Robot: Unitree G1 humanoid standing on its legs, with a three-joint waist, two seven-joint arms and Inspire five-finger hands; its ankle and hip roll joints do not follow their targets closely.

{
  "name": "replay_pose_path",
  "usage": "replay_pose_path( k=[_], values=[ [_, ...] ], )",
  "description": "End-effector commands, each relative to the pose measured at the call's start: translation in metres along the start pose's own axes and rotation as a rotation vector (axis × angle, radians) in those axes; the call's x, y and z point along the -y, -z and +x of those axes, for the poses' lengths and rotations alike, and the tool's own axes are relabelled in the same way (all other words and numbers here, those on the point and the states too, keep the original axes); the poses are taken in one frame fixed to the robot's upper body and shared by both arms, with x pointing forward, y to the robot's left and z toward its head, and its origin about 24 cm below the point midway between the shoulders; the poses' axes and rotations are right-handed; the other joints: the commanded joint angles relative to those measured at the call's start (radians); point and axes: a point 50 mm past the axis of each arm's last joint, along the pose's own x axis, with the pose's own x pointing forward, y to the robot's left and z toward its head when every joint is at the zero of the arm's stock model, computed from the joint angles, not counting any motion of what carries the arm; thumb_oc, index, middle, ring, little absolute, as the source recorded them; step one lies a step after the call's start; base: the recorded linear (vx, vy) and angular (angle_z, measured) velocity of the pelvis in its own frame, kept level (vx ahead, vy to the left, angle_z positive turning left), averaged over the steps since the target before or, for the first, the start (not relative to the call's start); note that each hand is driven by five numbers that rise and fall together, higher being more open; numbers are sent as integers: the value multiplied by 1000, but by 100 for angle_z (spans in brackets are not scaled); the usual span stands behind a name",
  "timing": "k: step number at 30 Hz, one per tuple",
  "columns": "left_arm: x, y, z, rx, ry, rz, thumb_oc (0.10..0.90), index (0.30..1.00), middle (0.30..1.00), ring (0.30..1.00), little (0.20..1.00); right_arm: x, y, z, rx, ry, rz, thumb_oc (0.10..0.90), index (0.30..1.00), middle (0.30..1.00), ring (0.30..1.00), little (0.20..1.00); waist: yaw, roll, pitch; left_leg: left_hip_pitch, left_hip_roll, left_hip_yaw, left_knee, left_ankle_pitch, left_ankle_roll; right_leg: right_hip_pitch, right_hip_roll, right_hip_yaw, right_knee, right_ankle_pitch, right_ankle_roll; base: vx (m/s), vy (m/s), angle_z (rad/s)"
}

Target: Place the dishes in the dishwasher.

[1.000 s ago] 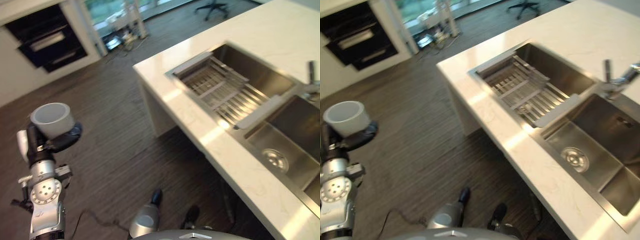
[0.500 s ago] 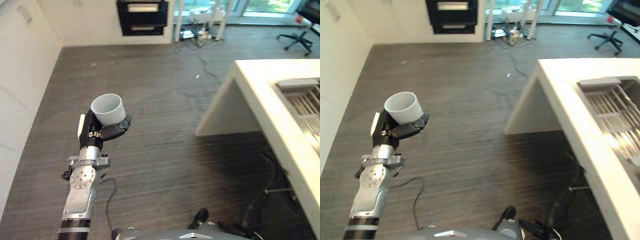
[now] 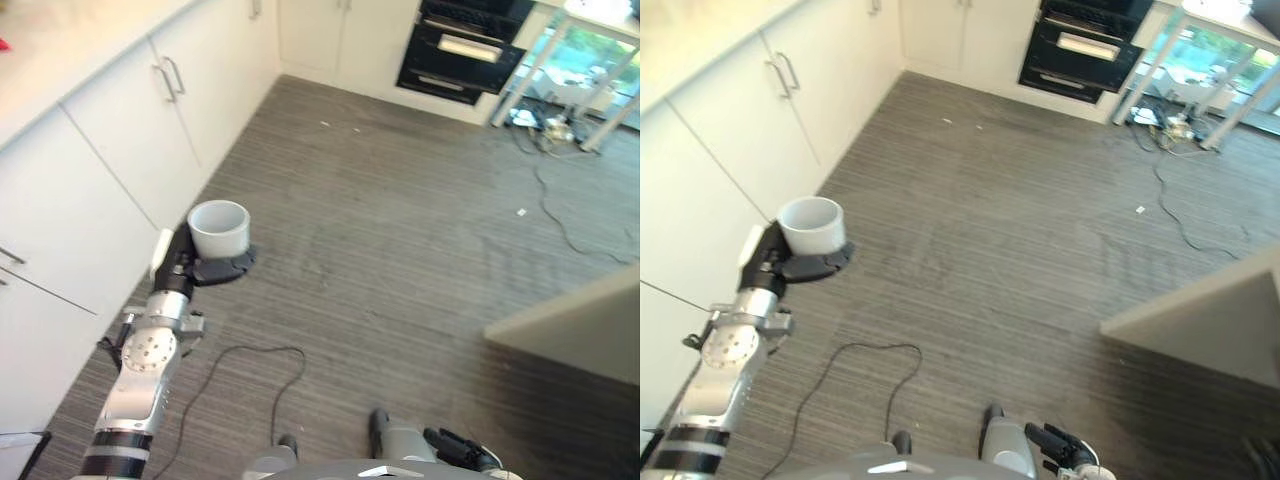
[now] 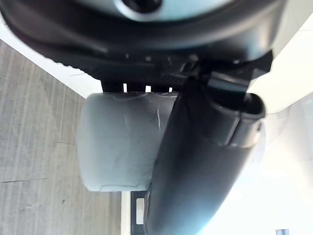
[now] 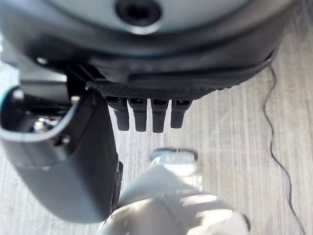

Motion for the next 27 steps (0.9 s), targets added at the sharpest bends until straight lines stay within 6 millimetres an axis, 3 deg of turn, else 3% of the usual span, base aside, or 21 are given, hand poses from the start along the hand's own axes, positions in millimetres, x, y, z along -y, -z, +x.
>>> replay_pose_path(
  k=[1, 10, 15, 27],
  values=[
    [-17, -65, 7, 334, -43, 26, 400, 300, 300, 300, 300, -13, -6, 4, -5, -36, -53, 800, 900, 900, 900, 900, -14, 5, -4, -122, 79, -1, -90, 132, -66, 225, -33, -1, -248, 40, 122, 72, -99, 89],
    [-15, -55, 3, 296, -62, 23, 400, 300, 300, 300, 300, -17, -16, 6, 7, -51, -140, 800, 900, 900, 900, 900, -8, 0, -53, -86, 112, 37, -90, 125, -90, 270, -2, 32, -367, 55, 118, 68, -73, -35],
    [-14, -57, 3, 306, -53, 72, 400, 300, 300, 300, 300, -11, -8, 5, -25, -34, -175, 800, 900, 900, 900, 900, -26, 10, -66, -68, 129, 55, -87, 124, -99, 273, 16, 65, -367, 42, 104, 43, -76, -40],
    [-11, -53, 2, 289, -50, 83, 400, 300, 300, 300, 300, -5, 2, 3, -76, -20, -217, 800, 900, 900, 900, 900, -40, 33, -86, -49, 144, 50, -89, 128, -111, 295, 32, 64, -367, 21, 87, 27, -36, -18]
  ],
)
